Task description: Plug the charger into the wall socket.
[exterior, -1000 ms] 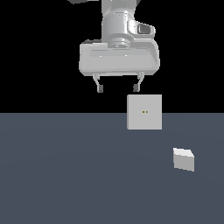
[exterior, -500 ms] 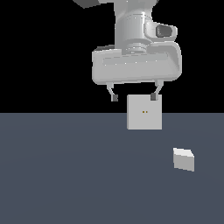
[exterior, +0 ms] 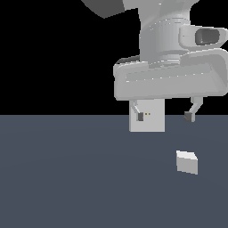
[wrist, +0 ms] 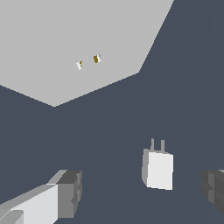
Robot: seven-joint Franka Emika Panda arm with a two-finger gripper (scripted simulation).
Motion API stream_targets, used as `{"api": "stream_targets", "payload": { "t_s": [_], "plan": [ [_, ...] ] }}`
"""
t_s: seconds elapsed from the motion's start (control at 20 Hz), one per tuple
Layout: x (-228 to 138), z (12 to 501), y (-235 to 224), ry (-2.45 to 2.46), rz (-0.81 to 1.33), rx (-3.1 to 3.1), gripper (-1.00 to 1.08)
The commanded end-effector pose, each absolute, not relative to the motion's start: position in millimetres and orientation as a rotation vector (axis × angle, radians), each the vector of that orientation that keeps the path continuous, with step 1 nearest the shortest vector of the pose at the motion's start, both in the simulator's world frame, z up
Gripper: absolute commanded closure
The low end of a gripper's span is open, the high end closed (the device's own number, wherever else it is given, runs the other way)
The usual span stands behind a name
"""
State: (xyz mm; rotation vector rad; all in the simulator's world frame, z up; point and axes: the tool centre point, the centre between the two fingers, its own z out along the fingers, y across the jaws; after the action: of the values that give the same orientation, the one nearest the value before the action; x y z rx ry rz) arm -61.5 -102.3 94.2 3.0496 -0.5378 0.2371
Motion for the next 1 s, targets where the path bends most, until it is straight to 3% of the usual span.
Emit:
{"api": "stream_targets", "payload": {
  "t_s": [0.0,0.95],
  "plan": [
    [-69.2,85.6,-111.9,-0.59,0.264,3.033,-0.92],
    [-87.6,59.0,-133.7,-0.71,0.321,2.99,-0.92]
  ]
}}
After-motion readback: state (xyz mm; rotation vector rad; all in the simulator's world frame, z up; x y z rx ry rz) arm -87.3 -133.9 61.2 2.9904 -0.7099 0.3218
